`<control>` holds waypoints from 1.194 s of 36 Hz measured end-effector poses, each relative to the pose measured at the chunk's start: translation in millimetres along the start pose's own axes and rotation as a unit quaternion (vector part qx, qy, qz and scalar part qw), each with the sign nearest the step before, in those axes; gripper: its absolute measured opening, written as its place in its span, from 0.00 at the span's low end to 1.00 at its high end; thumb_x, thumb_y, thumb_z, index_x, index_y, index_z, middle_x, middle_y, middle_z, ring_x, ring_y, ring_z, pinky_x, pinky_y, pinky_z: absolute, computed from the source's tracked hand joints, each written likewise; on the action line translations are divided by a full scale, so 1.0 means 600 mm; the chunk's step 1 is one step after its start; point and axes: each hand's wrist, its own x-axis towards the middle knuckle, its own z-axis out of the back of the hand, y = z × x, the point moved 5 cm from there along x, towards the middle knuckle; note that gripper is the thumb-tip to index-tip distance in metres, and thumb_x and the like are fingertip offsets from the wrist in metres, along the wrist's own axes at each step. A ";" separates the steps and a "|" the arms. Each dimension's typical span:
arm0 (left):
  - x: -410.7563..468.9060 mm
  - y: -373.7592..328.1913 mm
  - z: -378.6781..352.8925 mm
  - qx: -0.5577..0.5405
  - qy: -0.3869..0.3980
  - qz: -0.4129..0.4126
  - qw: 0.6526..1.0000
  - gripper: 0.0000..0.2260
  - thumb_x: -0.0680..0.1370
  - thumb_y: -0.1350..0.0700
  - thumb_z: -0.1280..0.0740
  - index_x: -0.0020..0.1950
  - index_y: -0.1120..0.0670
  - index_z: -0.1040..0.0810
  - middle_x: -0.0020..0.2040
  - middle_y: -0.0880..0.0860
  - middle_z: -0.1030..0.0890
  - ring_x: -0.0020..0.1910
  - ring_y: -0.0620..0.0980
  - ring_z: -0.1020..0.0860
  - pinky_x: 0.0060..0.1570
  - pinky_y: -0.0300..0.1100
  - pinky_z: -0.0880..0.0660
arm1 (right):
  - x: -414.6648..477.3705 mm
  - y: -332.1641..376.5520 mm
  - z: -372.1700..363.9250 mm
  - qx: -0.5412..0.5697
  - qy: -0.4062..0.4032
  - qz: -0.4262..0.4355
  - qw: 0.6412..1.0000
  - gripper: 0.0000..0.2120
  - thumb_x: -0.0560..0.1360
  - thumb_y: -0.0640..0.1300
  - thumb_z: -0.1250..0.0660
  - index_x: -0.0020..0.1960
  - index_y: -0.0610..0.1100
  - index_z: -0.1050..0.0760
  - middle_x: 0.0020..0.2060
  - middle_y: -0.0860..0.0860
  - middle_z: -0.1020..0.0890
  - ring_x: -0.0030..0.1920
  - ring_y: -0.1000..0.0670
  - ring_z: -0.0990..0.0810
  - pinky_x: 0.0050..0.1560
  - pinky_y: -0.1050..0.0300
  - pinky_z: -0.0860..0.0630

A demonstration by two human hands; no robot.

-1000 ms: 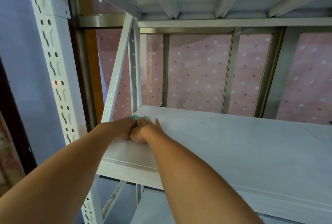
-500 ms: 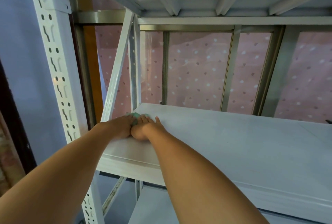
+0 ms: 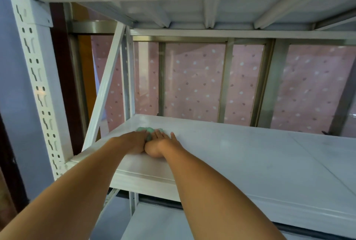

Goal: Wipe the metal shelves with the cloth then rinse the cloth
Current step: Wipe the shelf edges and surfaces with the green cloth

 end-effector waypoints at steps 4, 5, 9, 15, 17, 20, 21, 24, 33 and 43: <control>-0.009 -0.051 -0.005 0.024 0.003 -0.012 1.000 0.20 0.84 0.51 0.43 0.77 0.50 0.37 0.75 0.52 0.32 0.69 0.52 0.29 0.68 0.45 0.34 | -0.029 -0.043 -0.001 0.005 0.001 -0.013 1.000 0.33 0.81 0.59 0.55 0.80 0.51 0.64 0.79 0.52 0.63 0.78 0.51 0.65 0.75 0.40 0.68; -0.013 -0.066 -0.006 0.025 0.004 -0.017 1.000 0.20 0.84 0.52 0.43 0.77 0.50 0.36 0.74 0.52 0.32 0.69 0.53 0.29 0.68 0.45 0.34 | -0.038 -0.055 -0.002 0.005 0.003 -0.018 1.000 0.33 0.81 0.60 0.56 0.80 0.51 0.65 0.79 0.52 0.64 0.78 0.51 0.65 0.75 0.40 0.68; -0.023 -0.120 -0.013 0.031 0.002 -0.038 0.999 0.19 0.83 0.52 0.42 0.75 0.51 0.33 0.73 0.53 0.30 0.68 0.53 0.28 0.66 0.44 0.33 | -0.070 -0.103 -0.002 0.009 0.004 -0.028 1.000 0.33 0.81 0.59 0.56 0.80 0.50 0.64 0.79 0.52 0.63 0.78 0.51 0.65 0.75 0.42 0.68; -0.040 -0.206 -0.023 0.046 -0.004 -0.058 0.997 0.18 0.83 0.53 0.40 0.73 0.53 0.30 0.69 0.55 0.27 0.66 0.54 0.26 0.64 0.43 0.32 | -0.129 -0.170 0.003 0.014 0.006 -0.032 0.999 0.31 0.82 0.57 0.55 0.81 0.51 0.63 0.79 0.51 0.62 0.79 0.51 0.62 0.77 0.44 0.65; -0.043 -0.231 -0.025 0.046 -0.006 -0.064 0.997 0.18 0.83 0.53 0.41 0.73 0.53 0.30 0.70 0.55 0.27 0.66 0.54 0.27 0.64 0.43 0.33 | -0.145 -0.190 0.004 0.017 0.005 -0.036 0.999 0.31 0.82 0.56 0.55 0.81 0.51 0.63 0.79 0.52 0.62 0.79 0.51 0.62 0.77 0.44 0.65; -0.045 -0.266 -0.031 0.049 0.001 -0.075 0.996 0.19 0.82 0.53 0.40 0.74 0.53 0.32 0.72 0.54 0.29 0.67 0.54 0.28 0.65 0.44 0.33 | -0.166 -0.222 0.000 0.019 0.004 -0.047 0.999 0.31 0.82 0.56 0.56 0.81 0.50 0.63 0.79 0.52 0.62 0.79 0.52 0.62 0.77 0.44 0.65; -0.044 -0.277 -0.033 0.052 0.005 -0.078 0.996 0.20 0.82 0.53 0.40 0.74 0.53 0.32 0.73 0.54 0.31 0.68 0.54 0.28 0.65 0.44 0.33 | -0.173 -0.232 0.000 0.019 0.004 -0.051 0.999 0.31 0.82 0.56 0.56 0.81 0.50 0.63 0.79 0.52 0.62 0.79 0.52 0.62 0.77 0.44 0.65; -0.044 -0.313 -0.039 0.061 0.015 -0.087 0.994 0.21 0.82 0.52 0.41 0.76 0.53 0.34 0.75 0.54 0.33 0.70 0.54 0.30 0.67 0.45 0.34 | -0.194 -0.263 0.000 0.016 0.001 -0.061 0.998 0.30 0.82 0.55 0.57 0.81 0.50 0.62 0.80 0.52 0.61 0.79 0.52 0.61 0.77 0.45 0.64; -0.036 -0.450 -0.056 0.111 0.034 -0.109 0.987 0.21 0.81 0.51 0.40 0.74 0.52 0.33 0.70 0.54 0.27 0.66 0.55 0.27 0.65 0.48 0.31 | -0.265 -0.377 0.002 -0.018 -0.003 -0.094 0.995 0.30 0.82 0.57 0.58 0.81 0.52 0.61 0.80 0.52 0.58 0.79 0.52 0.60 0.74 0.39 0.69; -0.031 -0.601 -0.088 0.117 0.026 -0.169 0.978 0.20 0.78 0.50 0.35 0.70 0.52 0.28 0.65 0.53 0.24 0.60 0.54 0.24 0.64 0.48 0.29 | -0.357 -0.505 -0.005 -0.006 -0.018 -0.134 0.991 0.29 0.82 0.53 0.58 0.81 0.50 0.62 0.80 0.51 0.59 0.79 0.52 0.62 0.74 0.40 0.71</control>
